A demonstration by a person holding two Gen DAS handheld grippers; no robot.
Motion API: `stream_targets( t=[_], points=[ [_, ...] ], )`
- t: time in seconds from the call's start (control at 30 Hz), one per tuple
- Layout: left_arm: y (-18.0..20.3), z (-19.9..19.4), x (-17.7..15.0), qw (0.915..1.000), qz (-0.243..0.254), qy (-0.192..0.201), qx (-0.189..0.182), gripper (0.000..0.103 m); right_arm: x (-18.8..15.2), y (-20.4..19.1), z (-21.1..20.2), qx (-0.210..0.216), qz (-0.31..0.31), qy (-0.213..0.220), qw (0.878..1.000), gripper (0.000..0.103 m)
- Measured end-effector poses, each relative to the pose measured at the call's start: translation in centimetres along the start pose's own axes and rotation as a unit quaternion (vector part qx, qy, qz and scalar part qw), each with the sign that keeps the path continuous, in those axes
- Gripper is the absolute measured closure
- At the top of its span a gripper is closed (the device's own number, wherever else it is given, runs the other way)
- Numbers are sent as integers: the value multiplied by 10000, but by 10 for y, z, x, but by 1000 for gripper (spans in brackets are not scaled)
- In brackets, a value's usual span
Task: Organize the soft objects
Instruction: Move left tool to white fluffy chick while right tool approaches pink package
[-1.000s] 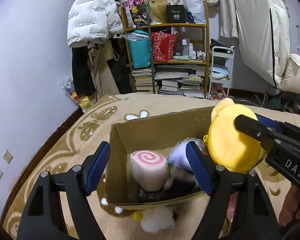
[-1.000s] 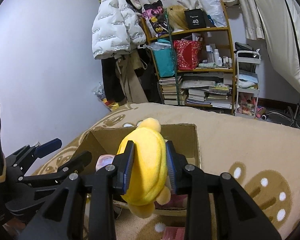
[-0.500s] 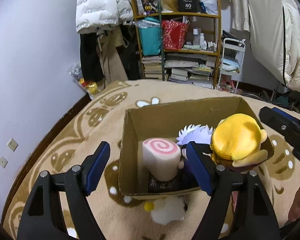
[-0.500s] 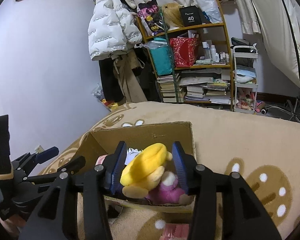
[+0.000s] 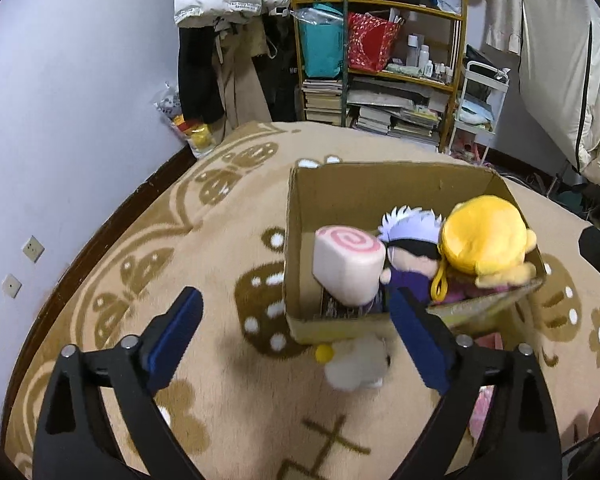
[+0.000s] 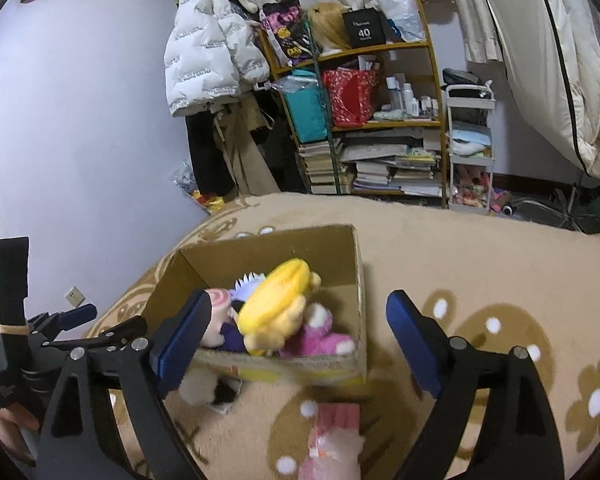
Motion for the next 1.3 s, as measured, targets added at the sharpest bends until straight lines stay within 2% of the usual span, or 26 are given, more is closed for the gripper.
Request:
stream_targets(
  t=[0.07, 0.33, 0.43, 0.53, 0.67, 0.93, 1.3],
  points=[
    [-1, -2, -6, 9999, 24, -47, 91, 5, -5, 2, -5, -16, 37, -60, 10000, 0],
    [3, -5, -23, 9992, 26, -387, -49, 2, -22, -2, -12, -143, -3, -400, 9991, 0],
    [10, -5, -28, 9985, 249, -489, -47, 2, -35, -4, -10, -85, -8, -665, 9977, 0],
    [16, -3, -33, 9972, 510, -554, -22, 2, -45, -6, -2, -202, -123, -1022, 9945, 0],
    [18, 5, -36, 9965, 568, -605, -27, 2, -59, 0, 6, -302, -58, -1298, 9911, 0],
    [19, 32, -40, 9937, 452, -996, -239, 2, -77, 14, 28, -419, 143, -1633, 9856, 0],
    [33, 60, -43, 9907, 520, -1212, -332, 2, -97, 26, 63, -521, 345, -2093, 9758, 0]
  ],
)
Point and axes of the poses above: each gripper's, at about its wrist camera, not at the fingertips, and z roughly the way its jaws point, y to its right, x to its top, the point moved 3 cm from there along z, roughly the way its jaws point, and after that the axes turned 7 degrees about x, right-handed, at the moved point
